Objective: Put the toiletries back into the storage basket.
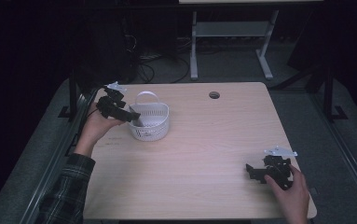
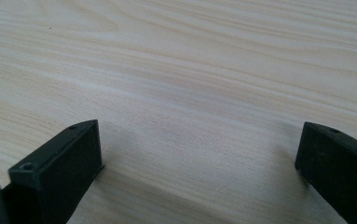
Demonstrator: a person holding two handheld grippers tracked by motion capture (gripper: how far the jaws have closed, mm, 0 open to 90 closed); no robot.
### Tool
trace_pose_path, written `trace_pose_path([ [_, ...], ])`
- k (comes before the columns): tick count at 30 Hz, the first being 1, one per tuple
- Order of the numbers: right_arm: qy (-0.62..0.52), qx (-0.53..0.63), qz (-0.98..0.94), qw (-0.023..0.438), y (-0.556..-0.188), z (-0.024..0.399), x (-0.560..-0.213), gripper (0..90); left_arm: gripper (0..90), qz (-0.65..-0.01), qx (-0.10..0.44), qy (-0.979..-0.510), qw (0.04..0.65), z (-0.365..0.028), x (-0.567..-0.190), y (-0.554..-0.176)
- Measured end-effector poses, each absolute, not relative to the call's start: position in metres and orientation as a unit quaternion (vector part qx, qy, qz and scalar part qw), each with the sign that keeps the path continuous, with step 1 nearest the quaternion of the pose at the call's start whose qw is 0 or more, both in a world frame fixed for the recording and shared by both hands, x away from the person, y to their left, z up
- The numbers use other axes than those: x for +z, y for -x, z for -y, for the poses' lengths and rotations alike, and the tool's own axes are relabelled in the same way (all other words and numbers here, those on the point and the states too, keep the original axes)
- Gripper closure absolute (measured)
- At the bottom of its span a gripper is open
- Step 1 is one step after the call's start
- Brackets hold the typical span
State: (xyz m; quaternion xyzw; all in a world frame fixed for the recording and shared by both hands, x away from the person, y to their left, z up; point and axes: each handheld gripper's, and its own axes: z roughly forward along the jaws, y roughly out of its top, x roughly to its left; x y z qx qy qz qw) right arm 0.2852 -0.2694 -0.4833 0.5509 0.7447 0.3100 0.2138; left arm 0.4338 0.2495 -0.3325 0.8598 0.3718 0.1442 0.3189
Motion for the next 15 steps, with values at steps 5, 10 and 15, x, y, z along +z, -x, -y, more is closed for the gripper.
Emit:
trace_pose_path([
  [5, -0.551, 0.310, -0.745, 0.214, -0.285, 0.269, -0.483, 0.0, 14.9, -0.371, 0.148, -0.860, 0.318, -0.256, -0.330, -0.425],
  [10, -0.551, 0.310, -0.745, 0.214, -0.285, 0.269, -0.483, 0.0, 15.0, -0.371, 0.151, -0.859, 0.320, -0.261, -0.331, -0.414],
  [15, -0.551, 0.310, -0.745, 0.214, -0.285, 0.269, -0.483, 0.0, 15.0, -0.372, 0.153, -0.857, 0.322, -0.265, -0.334, -0.405],
])
